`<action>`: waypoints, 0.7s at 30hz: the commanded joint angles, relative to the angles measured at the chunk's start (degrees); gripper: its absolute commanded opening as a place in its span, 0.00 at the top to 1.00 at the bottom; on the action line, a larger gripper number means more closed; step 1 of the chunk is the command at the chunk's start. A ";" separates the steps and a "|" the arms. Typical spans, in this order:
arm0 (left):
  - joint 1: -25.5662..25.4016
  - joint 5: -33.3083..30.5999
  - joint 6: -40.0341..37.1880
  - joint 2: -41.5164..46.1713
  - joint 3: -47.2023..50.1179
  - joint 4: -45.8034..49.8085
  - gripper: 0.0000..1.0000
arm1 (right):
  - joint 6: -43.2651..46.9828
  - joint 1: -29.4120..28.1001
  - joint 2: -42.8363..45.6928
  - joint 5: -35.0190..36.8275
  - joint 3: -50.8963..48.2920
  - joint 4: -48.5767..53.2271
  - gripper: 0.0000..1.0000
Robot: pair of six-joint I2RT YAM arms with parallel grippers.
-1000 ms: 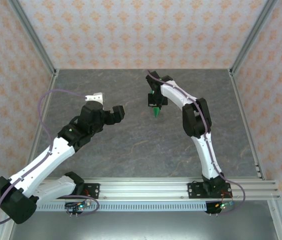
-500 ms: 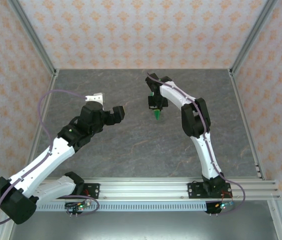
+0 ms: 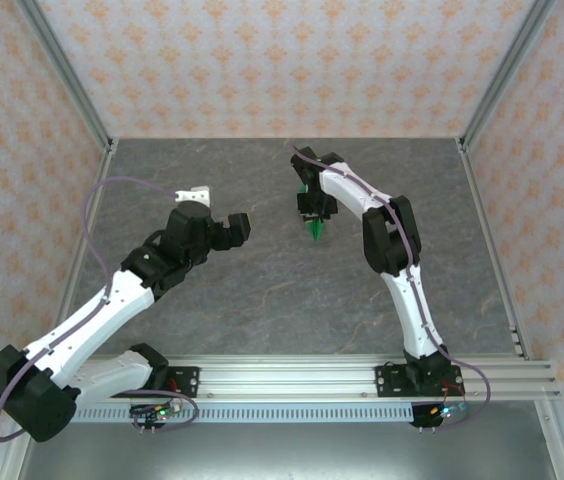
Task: Fold a paper plane with a square sheet of paper (fold left side to right side)
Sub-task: Place the paper plane at the top-center of the table, then reset both arms
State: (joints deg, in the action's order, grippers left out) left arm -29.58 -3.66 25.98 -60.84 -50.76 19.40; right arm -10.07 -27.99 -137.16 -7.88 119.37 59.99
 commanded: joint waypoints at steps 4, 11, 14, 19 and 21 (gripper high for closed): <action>1.58 -4.65 -2.87 -2.11 -3.49 1.99 0.00 | 1.21 -1.20 8.77 3.48 0.07 4.46 0.65; 11.26 1.04 3.62 -2.89 -3.01 1.13 0.00 | 2.12 -1.28 20.42 6.85 -5.72 4.12 0.47; 14.81 0.76 4.33 -2.84 -3.04 0.99 0.00 | 3.63 -1.08 27.67 10.40 -10.78 1.74 0.37; 17.65 -11.24 4.34 -1.21 -3.03 1.42 0.00 | 5.59 1.87 44.63 15.46 -28.27 -13.33 0.19; 17.67 -19.18 3.45 -0.05 -0.78 -1.85 0.00 | 5.59 3.95 52.36 18.39 -37.36 -21.53 0.11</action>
State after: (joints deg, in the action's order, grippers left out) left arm -12.32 -10.37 29.06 -63.33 -52.42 20.10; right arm -5.72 -26.48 -91.98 3.68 89.71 49.39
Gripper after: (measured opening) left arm 0.996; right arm 0.869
